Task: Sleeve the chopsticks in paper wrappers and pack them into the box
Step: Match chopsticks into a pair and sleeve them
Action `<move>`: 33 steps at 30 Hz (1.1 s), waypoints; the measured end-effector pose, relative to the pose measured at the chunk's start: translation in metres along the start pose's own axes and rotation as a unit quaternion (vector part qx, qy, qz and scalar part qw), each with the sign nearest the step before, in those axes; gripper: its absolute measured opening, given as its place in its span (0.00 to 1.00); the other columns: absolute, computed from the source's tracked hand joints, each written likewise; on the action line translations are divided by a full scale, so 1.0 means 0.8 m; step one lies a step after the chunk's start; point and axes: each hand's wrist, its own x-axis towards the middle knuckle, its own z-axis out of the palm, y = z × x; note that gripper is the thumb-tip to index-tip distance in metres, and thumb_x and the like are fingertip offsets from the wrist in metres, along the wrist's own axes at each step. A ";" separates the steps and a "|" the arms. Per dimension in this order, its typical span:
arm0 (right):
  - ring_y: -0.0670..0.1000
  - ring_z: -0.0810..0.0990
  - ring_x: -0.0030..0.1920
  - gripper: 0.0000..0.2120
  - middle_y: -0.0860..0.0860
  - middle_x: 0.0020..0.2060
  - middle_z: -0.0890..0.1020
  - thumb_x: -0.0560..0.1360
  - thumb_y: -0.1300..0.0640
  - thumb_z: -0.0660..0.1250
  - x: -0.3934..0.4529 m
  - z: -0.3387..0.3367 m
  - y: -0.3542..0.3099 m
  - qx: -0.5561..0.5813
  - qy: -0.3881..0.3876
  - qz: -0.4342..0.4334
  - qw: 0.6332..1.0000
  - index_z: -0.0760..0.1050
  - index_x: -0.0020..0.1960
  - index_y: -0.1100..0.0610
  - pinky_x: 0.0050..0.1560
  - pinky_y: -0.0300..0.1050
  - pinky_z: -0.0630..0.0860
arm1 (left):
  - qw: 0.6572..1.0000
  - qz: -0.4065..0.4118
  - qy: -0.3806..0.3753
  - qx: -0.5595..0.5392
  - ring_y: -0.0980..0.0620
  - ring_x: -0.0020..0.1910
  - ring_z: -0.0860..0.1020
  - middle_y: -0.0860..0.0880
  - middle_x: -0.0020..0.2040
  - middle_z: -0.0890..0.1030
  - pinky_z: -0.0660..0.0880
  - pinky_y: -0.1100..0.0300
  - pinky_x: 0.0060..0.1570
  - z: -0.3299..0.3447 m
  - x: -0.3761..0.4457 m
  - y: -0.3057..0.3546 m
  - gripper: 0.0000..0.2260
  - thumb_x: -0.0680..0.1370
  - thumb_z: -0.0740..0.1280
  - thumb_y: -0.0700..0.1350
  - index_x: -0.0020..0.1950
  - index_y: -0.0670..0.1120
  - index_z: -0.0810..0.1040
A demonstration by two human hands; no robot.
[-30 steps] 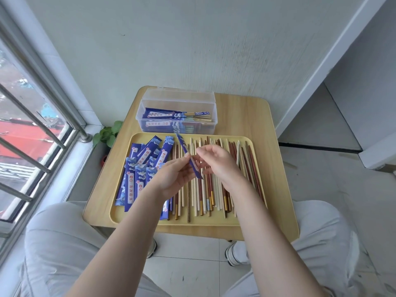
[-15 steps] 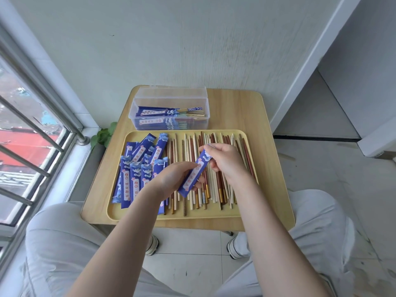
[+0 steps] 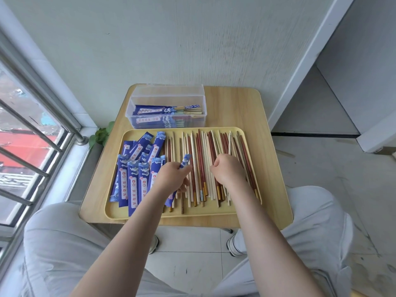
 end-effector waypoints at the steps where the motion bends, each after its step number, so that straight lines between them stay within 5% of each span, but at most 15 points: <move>1: 0.52 0.79 0.38 0.07 0.52 0.42 0.80 0.81 0.55 0.65 -0.001 0.002 -0.003 -0.021 0.003 -0.006 1.000 0.76 0.48 0.58 0.32 0.42 0.71 | 1.000 -0.008 0.001 -0.007 0.50 0.27 0.80 0.45 0.34 0.85 0.78 0.56 0.35 0.002 0.001 -0.001 0.15 0.83 0.64 0.49 0.51 0.37 0.79; 6: 0.50 0.77 0.37 0.09 0.49 0.41 0.78 0.80 0.51 0.67 -0.007 0.017 -0.023 -0.082 -0.018 -0.039 0.996 0.74 0.49 0.57 0.29 0.42 0.68 | 0.999 -0.026 0.003 -0.033 0.50 0.30 0.82 0.47 0.35 0.86 0.79 0.54 0.39 0.007 0.008 -0.006 0.14 0.82 0.65 0.51 0.51 0.39 0.79; 14: 0.50 0.74 0.33 0.09 0.50 0.37 0.74 0.79 0.58 0.66 -0.004 0.028 -0.034 -0.070 -0.070 0.014 0.995 0.70 0.41 0.57 0.30 0.43 0.68 | 0.999 -0.025 0.007 -0.043 0.52 0.28 0.81 0.48 0.35 0.86 0.79 0.55 0.39 0.006 0.011 -0.011 0.16 0.82 0.66 0.52 0.51 0.38 0.80; 19: 0.49 0.68 0.27 0.13 0.49 0.30 0.69 0.78 0.53 0.67 -0.007 0.019 -0.029 0.047 -0.087 0.036 0.994 0.68 0.38 0.56 0.28 0.40 0.65 | 0.998 -0.029 0.004 -0.052 0.51 0.29 0.80 0.47 0.36 0.86 0.80 0.53 0.41 0.006 0.008 -0.010 0.15 0.82 0.66 0.51 0.50 0.38 0.80; 23: 0.48 0.81 0.32 0.03 0.51 0.42 0.81 0.81 0.60 0.61 -0.012 -0.009 -0.015 0.189 -0.049 0.002 0.981 0.70 0.53 0.53 0.30 0.40 0.73 | 0.998 -0.028 -0.006 -0.049 0.51 0.29 0.80 0.46 0.37 0.86 0.79 0.56 0.36 0.003 0.005 -0.008 0.14 0.82 0.66 0.50 0.50 0.39 0.80; 27: 0.47 0.83 0.35 0.09 0.51 0.48 0.82 0.78 0.64 0.62 -0.013 -0.044 -0.009 0.323 -0.010 -0.041 0.945 0.76 0.52 0.51 0.36 0.41 0.78 | 0.998 -0.015 -0.013 -0.067 0.50 0.28 0.79 0.45 0.37 0.85 0.77 0.57 0.31 -0.001 0.001 -0.004 0.09 0.81 0.67 0.45 0.46 0.40 0.77; 31: 0.51 0.86 0.46 0.12 0.53 0.51 0.85 0.77 0.66 0.68 -0.019 -0.072 -0.012 0.476 -0.037 -0.095 0.873 0.78 0.59 0.55 0.45 0.44 0.81 | 0.993 0.017 -0.023 -0.113 0.46 0.31 0.82 0.43 0.39 0.85 0.77 0.54 0.33 -0.009 -0.002 0.002 0.06 0.80 0.68 0.40 0.56 0.44 0.76; 33: 0.52 0.86 0.45 0.09 0.53 0.47 0.86 0.80 0.64 0.66 -0.022 -0.079 -0.017 0.495 0.021 -0.115 0.861 0.78 0.59 0.58 0.45 0.45 0.82 | 0.993 0.027 -0.037 -0.112 0.47 0.30 0.81 0.44 0.38 0.85 0.78 0.54 0.34 -0.013 -0.003 0.004 0.08 0.79 0.68 0.38 0.58 0.45 0.77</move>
